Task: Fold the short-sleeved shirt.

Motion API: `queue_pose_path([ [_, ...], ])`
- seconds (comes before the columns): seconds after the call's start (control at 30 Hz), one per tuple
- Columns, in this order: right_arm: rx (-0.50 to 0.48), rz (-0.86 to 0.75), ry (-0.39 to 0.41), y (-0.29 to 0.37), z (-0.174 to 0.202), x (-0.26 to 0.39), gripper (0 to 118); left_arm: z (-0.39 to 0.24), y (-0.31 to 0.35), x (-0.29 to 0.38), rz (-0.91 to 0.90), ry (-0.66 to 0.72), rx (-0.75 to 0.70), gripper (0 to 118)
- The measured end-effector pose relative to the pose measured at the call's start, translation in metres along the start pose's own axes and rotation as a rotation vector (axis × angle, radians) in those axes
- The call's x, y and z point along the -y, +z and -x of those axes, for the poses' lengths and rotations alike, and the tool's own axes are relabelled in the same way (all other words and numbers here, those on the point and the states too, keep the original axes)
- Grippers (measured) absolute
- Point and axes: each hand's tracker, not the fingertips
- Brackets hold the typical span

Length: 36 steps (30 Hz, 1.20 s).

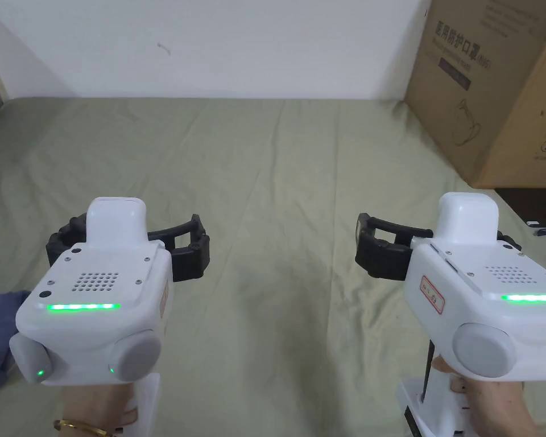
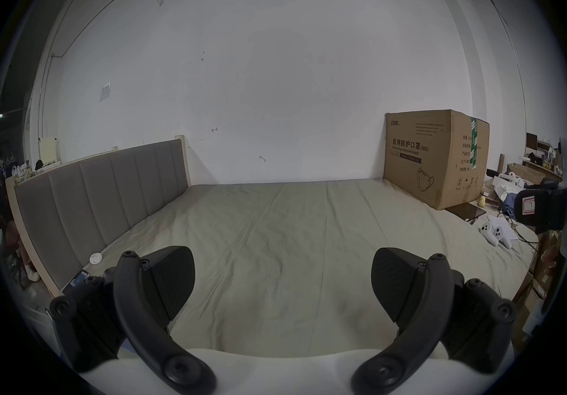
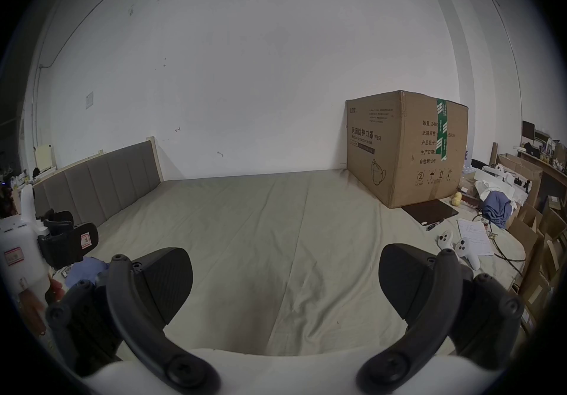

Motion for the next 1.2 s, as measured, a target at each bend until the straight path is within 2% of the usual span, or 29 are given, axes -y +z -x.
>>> queue_pose_path([
  [1.2,-0.007,-0.012,0.006,0.0037,0.0027,-0.0008,118,-0.0029,0.0028,-0.0014,-0.011,0.002,0.007,114],
])
